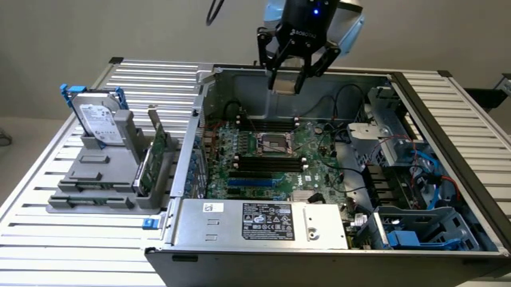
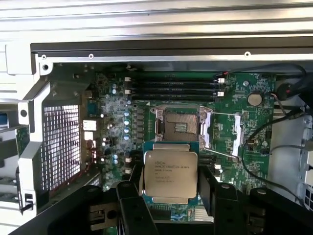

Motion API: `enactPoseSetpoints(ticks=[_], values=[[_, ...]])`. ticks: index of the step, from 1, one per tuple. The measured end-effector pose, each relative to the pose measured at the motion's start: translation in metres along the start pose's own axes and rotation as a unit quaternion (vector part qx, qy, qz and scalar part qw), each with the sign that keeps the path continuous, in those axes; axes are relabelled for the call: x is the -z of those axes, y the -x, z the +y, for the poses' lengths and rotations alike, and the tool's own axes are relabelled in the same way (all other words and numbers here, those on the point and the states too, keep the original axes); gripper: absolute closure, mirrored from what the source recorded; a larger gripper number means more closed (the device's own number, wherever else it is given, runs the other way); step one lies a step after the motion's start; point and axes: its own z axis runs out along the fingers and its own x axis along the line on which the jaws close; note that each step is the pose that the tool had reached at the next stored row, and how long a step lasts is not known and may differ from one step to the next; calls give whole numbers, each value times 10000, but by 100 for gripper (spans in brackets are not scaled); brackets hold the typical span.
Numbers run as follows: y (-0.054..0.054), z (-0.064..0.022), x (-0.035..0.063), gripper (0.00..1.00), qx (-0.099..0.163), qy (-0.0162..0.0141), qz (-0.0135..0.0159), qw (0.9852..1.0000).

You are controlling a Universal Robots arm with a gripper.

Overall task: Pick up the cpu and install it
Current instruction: 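Pick up the cpu and move it towards the insertion slot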

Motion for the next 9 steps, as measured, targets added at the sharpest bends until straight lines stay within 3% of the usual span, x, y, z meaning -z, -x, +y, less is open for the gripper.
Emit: enactPoseSetpoints(ticks=[3,6,9], values=[[5,20,-42,45,0,1,-37,10000],[-21,31,-73,45,-2,0,-158,9999],[-69,35,-121,45,-2,-2,-232,9997]])
